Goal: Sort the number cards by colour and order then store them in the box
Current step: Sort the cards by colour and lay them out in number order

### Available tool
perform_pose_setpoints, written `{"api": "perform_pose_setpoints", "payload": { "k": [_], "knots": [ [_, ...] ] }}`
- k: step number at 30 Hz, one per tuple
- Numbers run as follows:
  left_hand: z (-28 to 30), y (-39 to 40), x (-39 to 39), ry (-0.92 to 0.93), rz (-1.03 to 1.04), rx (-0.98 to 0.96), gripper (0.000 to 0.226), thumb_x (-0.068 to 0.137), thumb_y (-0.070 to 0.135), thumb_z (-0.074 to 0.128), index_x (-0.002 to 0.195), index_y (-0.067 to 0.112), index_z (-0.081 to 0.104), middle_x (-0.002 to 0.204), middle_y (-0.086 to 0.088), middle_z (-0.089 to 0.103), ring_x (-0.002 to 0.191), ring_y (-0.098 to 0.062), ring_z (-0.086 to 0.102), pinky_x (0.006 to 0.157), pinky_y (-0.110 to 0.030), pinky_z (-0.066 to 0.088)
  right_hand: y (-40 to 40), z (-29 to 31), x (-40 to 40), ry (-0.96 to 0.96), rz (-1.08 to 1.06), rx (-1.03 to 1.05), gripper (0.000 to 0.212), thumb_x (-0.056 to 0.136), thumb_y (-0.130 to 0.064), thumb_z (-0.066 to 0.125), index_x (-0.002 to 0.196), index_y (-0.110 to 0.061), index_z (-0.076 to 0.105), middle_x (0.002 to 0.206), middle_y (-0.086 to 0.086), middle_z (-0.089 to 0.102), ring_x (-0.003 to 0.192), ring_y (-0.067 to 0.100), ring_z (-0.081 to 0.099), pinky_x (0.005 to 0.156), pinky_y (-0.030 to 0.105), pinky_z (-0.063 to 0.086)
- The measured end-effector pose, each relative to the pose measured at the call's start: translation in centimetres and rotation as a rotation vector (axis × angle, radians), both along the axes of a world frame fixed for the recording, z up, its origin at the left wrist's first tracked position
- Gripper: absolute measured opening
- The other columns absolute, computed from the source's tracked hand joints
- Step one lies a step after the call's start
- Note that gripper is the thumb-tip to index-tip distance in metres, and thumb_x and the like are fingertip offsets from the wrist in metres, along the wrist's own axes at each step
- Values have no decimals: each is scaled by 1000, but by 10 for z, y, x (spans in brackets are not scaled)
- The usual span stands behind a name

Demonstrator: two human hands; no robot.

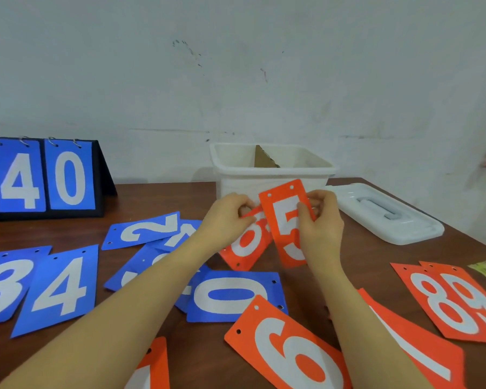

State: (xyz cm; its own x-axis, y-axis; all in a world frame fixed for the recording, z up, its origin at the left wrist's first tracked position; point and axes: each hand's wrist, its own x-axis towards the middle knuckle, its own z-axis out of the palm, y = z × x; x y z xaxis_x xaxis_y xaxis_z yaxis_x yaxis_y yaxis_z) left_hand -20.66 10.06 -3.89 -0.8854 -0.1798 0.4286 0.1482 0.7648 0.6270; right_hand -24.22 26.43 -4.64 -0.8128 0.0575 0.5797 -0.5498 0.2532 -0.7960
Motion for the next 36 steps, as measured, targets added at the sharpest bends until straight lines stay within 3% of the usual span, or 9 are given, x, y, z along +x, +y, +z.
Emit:
{"api": "perform_pose_setpoints", "payload": {
  "k": [3, 7, 11, 14, 18, 22, 28, 32, 36],
  "knots": [
    [15, 2, 1, 190, 50, 346, 15, 81, 12, 66, 94, 20, 63, 80, 4, 61, 70, -15, 57, 69, -23, 48, -5, 13, 9, 85, -14, -181, 19, 93, -6, 50, 107, -18, 48, 93, -11, 58, 83, 0, 58, 72, 11, 45],
    [27, 1, 11, 323, 99, 612, 37, 80, 6, 66, 103, 27, 46, 91, -10, 67, 80, -26, 66, 74, -38, 54, -6, 30, 17, 129, -21, -246, 24, 93, -1, 42, 110, -18, 44, 92, -18, 52, 79, -13, 55, 68, 6, 45],
    [40, 3, 39, 374, 77, 556, 42, 82, 7, 65, 108, 29, 40, 93, -1, 63, 76, -18, 67, 69, -33, 57, -8, 49, 30, 102, 15, -225, 28, 91, -3, 45, 92, -31, 45, 90, -18, 55, 77, -4, 55, 71, 20, 47],
    [49, 7, 71, 403, 66, 475, 30, 83, 7, 64, 104, 22, 50, 92, 12, 57, 65, 2, 59, 63, -14, 51, -11, 58, 53, 46, 131, -246, 26, 89, -6, 51, 102, -28, 48, 94, -10, 61, 83, 13, 61, 74, 32, 52],
    [44, 5, 126, 404, 110, 398, 35, 84, 10, 63, 108, 35, 54, 98, 6, 64, 83, -12, 65, 75, -25, 56, -13, 46, 88, -33, 311, -252, 34, 88, -6, 55, 114, -27, 48, 91, -7, 64, 75, 8, 63, 68, 25, 52],
    [25, 2, 178, 425, 214, 363, 49, 84, 6, 62, 121, 37, 53, 112, 4, 62, 97, -17, 64, 88, -37, 53, -18, 19, 121, -20, 391, -161, 38, 87, 6, 48, 94, -31, 50, 90, -8, 58, 71, -3, 55, 67, 14, 46],
    [16, 5, 229, 478, 207, 558, 66, 85, -2, 59, 134, 37, 37, 112, 19, 54, 98, 8, 60, 70, -10, 51, -22, -13, 157, 45, 172, -52, 24, 89, 8, 42, 98, -7, 58, 99, 1, 51, 91, 9, 48, 79, -4, 30],
    [18, 5, 245, 534, 246, 573, 62, 83, -2, 62, 132, 27, 38, 119, 4, 54, 104, -4, 59, 78, -13, 53, -21, -17, 174, -8, 170, -25, 22, 93, 4, 41, 103, -6, 57, 104, 1, 47, 83, -1, 47, 73, -7, 31],
    [22, 5, 253, 607, 265, 594, 54, 80, -2, 66, 119, 26, 41, 111, 14, 55, 100, 5, 60, 81, -17, 54, -30, -13, 188, -88, 313, -89, 12, 95, -12, 49, 97, -21, 57, 107, -2, 52, 90, -1, 50, 77, 0, 36]
  ]
}}
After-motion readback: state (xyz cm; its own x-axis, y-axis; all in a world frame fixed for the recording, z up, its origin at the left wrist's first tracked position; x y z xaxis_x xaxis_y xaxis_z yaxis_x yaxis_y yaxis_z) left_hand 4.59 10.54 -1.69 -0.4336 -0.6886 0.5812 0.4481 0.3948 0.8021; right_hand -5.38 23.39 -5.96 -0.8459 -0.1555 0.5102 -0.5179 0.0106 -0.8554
